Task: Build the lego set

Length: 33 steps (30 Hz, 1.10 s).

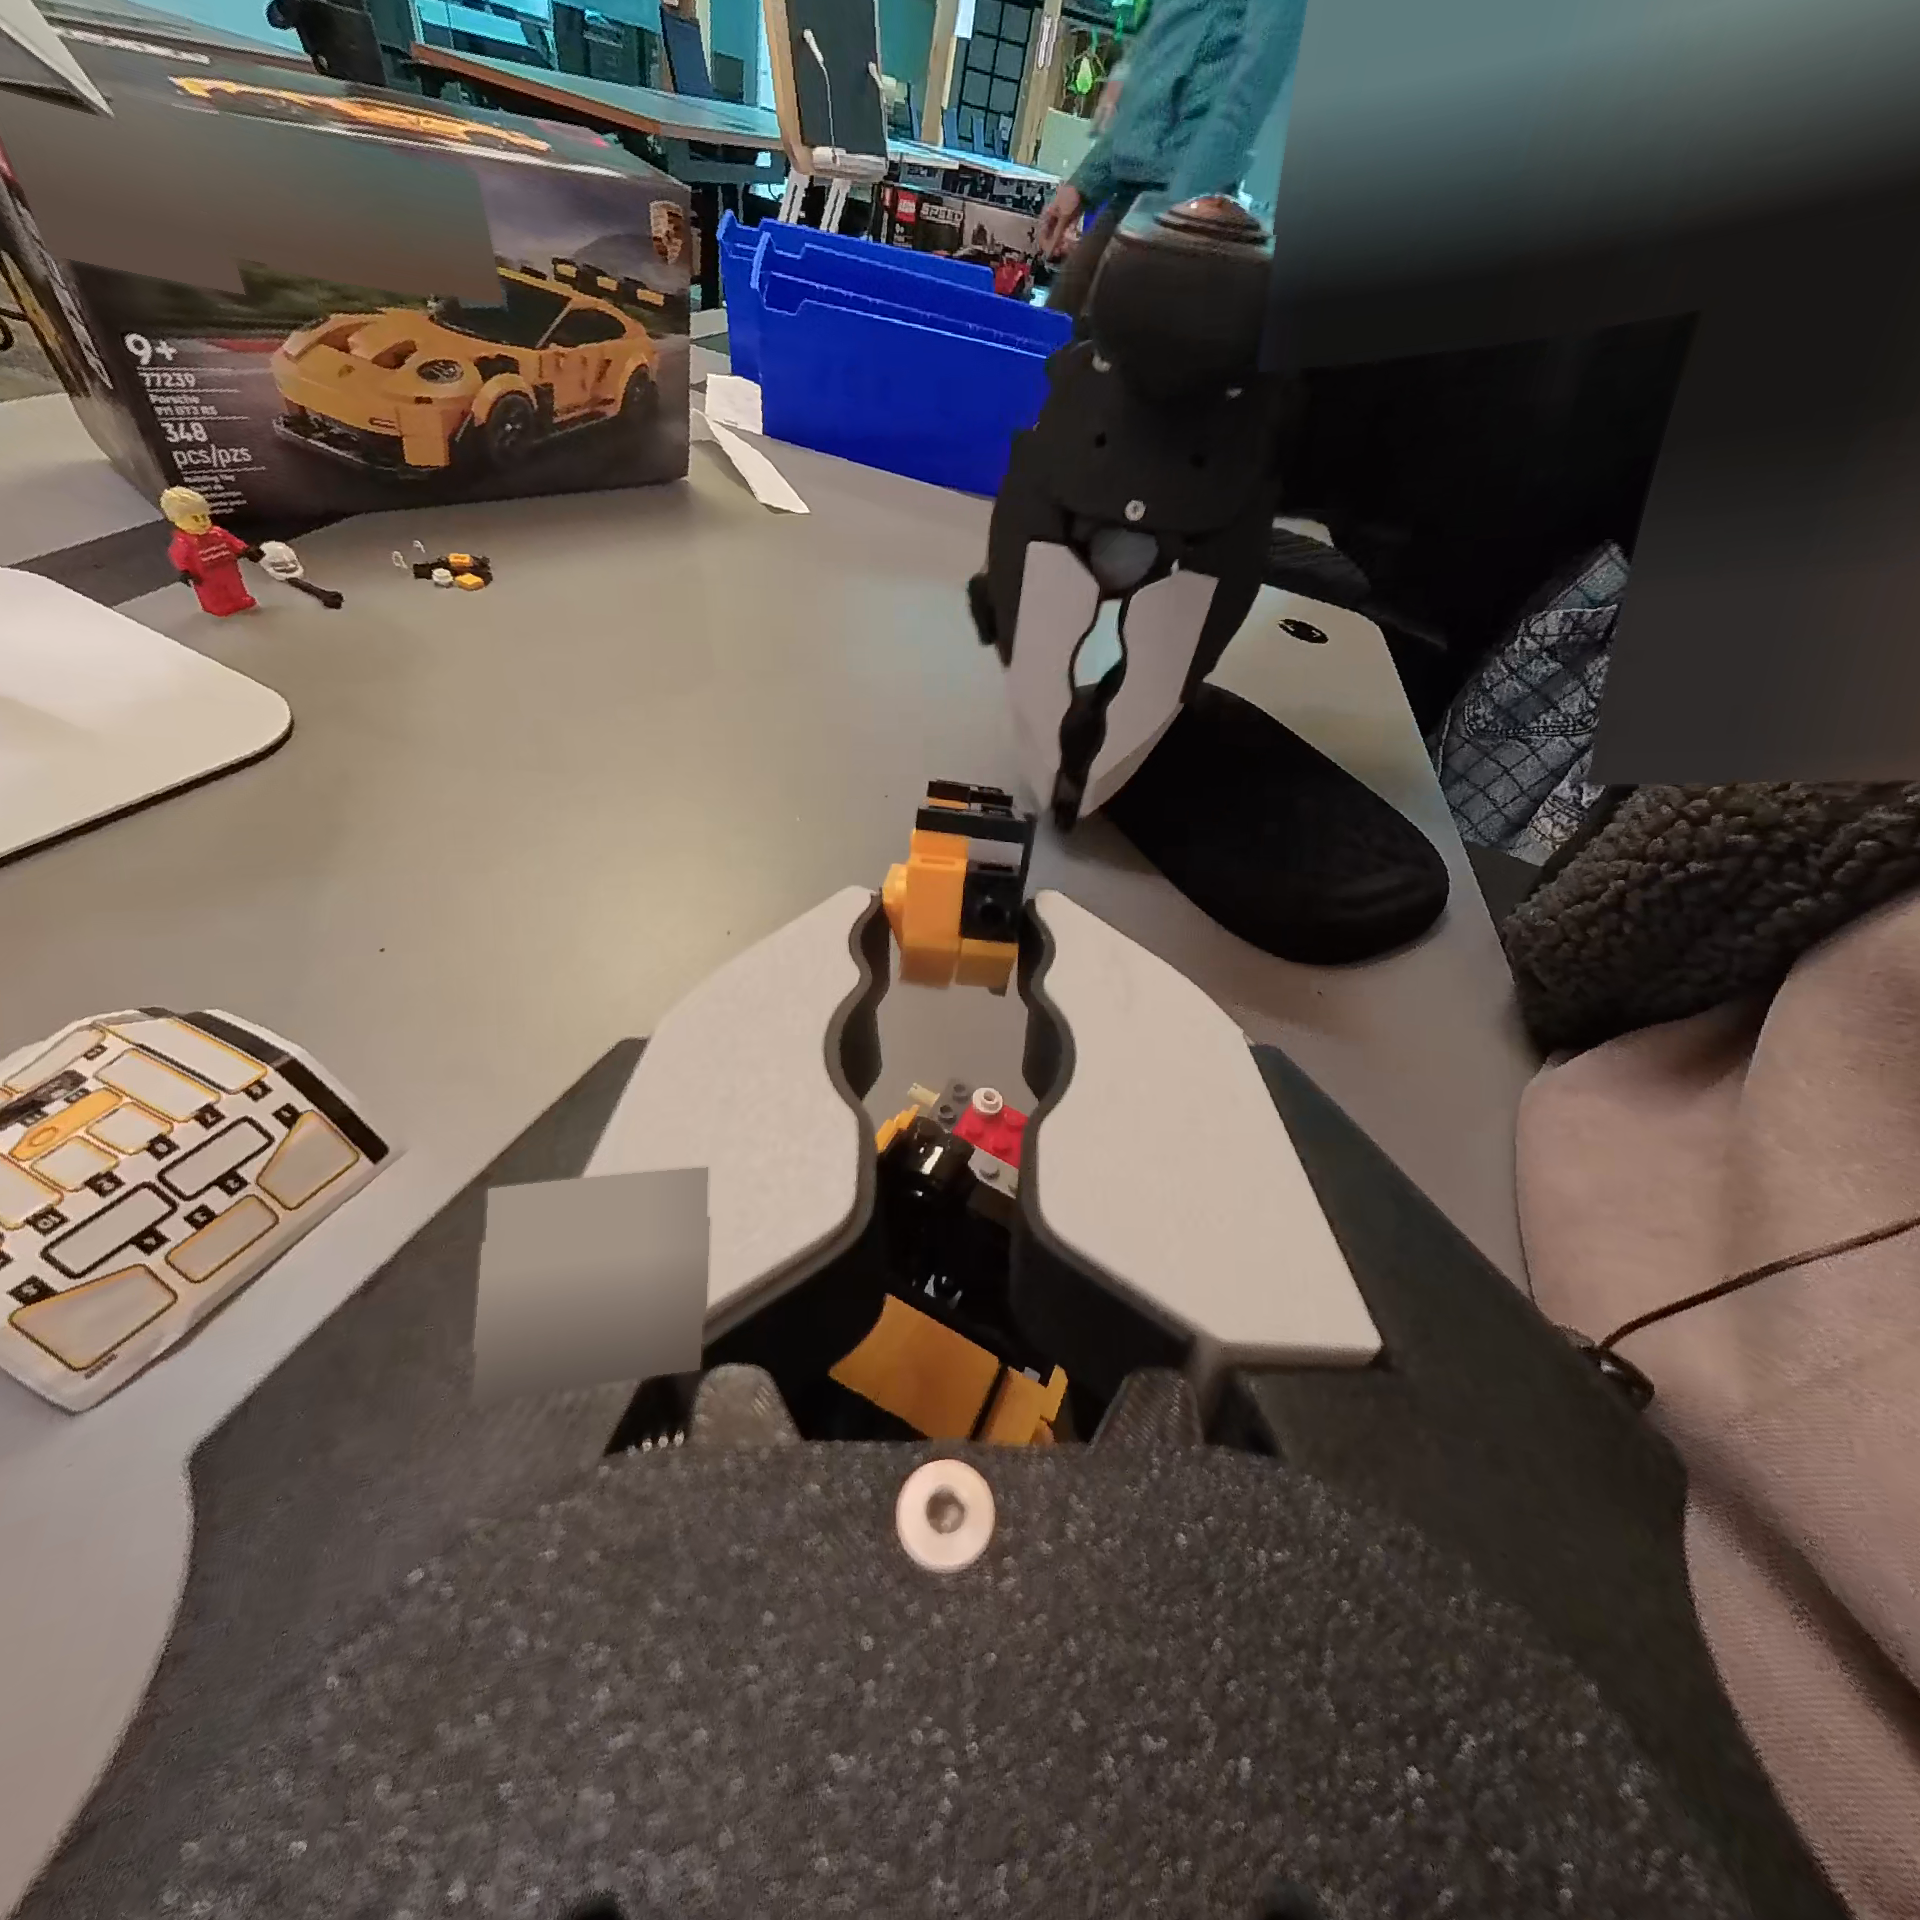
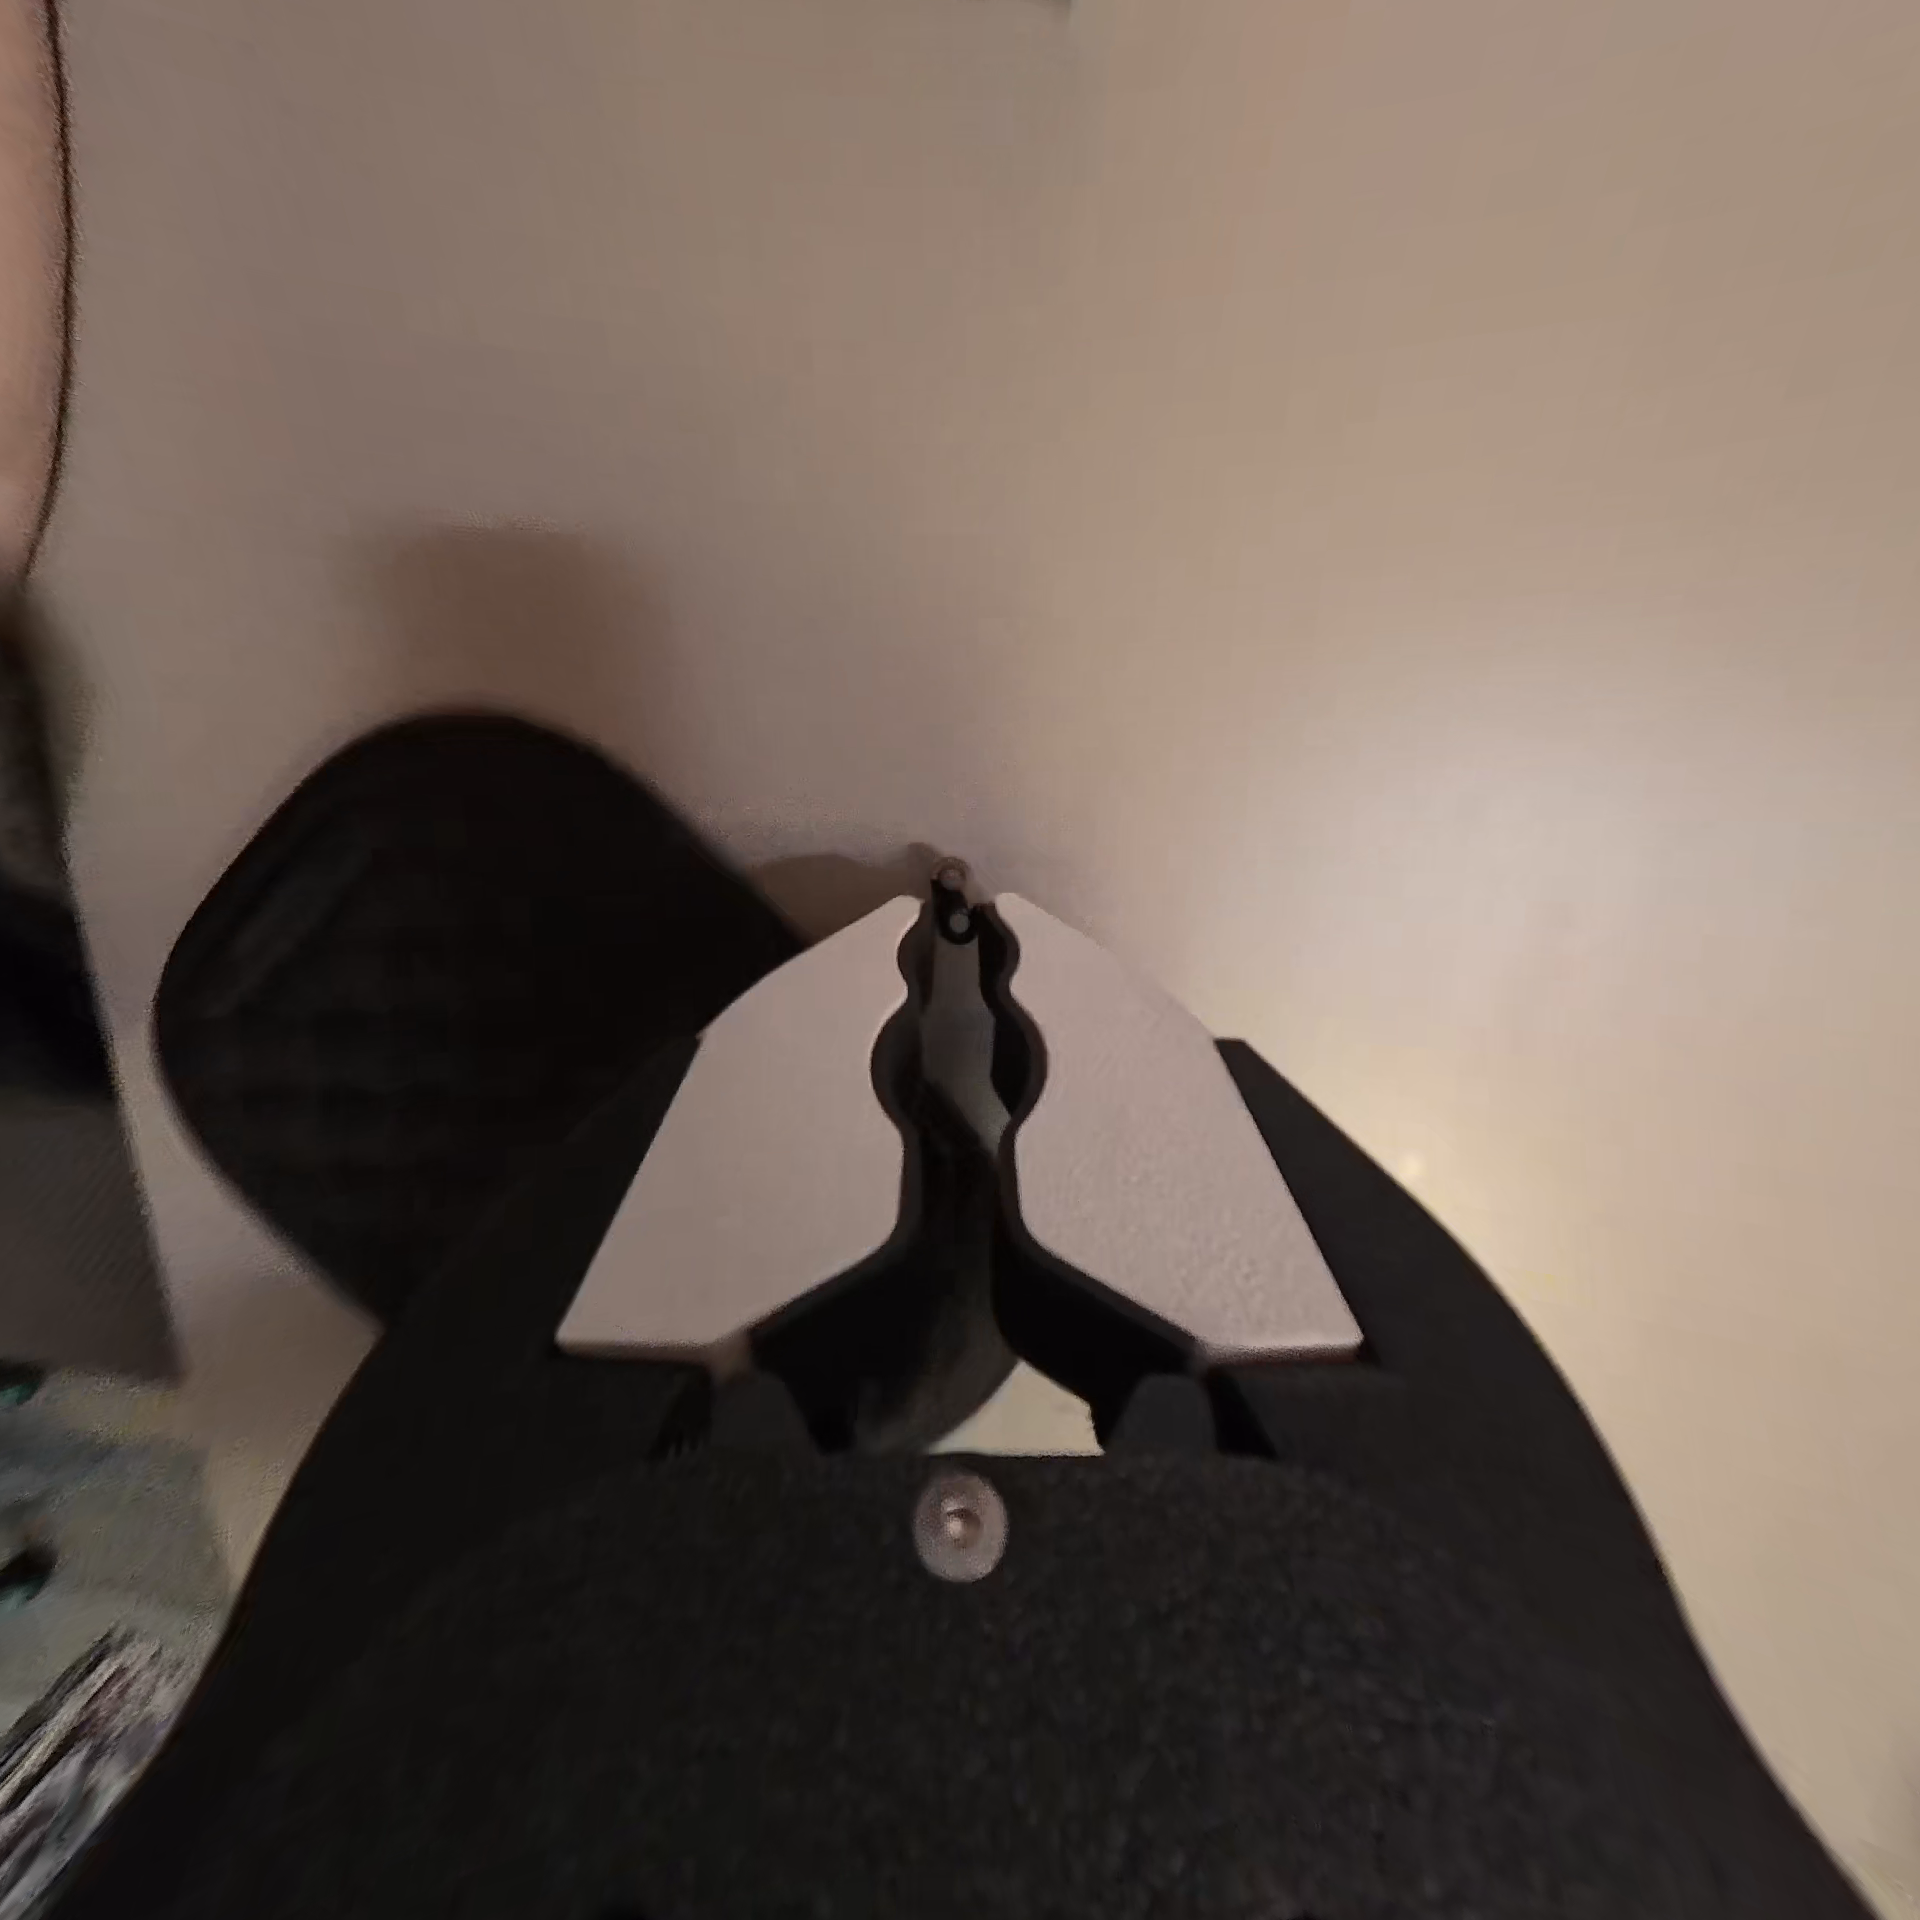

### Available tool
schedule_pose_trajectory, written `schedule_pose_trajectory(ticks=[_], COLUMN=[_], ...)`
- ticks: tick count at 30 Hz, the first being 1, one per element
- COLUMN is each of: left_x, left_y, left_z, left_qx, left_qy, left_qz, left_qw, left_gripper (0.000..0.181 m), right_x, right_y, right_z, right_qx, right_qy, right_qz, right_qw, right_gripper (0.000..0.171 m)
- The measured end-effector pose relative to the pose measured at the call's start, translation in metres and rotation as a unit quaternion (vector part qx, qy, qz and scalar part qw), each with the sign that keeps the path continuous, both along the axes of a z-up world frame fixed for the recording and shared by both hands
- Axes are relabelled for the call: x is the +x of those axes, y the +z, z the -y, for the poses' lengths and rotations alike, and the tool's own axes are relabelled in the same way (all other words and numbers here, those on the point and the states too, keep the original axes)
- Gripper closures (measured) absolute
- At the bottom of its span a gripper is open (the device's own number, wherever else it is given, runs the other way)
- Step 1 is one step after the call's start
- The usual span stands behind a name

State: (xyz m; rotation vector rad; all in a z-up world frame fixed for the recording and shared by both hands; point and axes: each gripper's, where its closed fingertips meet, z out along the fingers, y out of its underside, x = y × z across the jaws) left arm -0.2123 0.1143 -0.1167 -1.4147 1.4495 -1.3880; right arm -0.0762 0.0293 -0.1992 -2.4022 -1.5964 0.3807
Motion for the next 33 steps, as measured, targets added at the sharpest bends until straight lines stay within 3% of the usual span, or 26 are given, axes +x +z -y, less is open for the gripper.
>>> schedule_pose_trajectory(ticks=[7, 10, 14, 22, 27, 33], left_x=[0.001, 0.0, 0.0, 0.0, 0.0, 0.001], left_y=[-0.001, -0.001, -0.002, -0.001, -0.003, -0.004], left_z=[0.002, 0.003, 0.005, 0.007, 0.009, 0.009], left_qx=[0.006, 0.01, 0.016, 0.017, 0.017, 0.02], left_qy=[-0.003, -0.003, -0.004, -0.008, -0.012, -0.012], left_qz=[-0.004, -0.004, -0.006, -0.007, -0.01, -0.011], left_qw=[1.0, 1.0, 1.0, 1.0, 1.0, 1.0], left_gripper=[0.158, 0.158, 0.158, 0.158, 0.158, 0.158], right_x=[0.058, 0.064, 0.046, 0.028, 0.028, 0.039], right_y=[0.021, 0.016, 0.008, 0.02, 0.035, 0.025], right_z=[0.07, 0.08, 0.068, 0.038, 0.034, 0.048], right_qx=[-0.147, -0.177, -0.161, -0.051, 0.0, 0.01], right_qy=[0.003, 0.013, 0.016, -0.049, -0.109, -0.152], right_qz=[0.181, 0.23, 0.208, 0.111, 0.027, 0.025], right_qw=[0.972, 0.957, 0.965, 0.991, 0.994, 0.988], right_gripper=[0.164, 0.164, 0.163, 0.163, 0.153, 0.157])
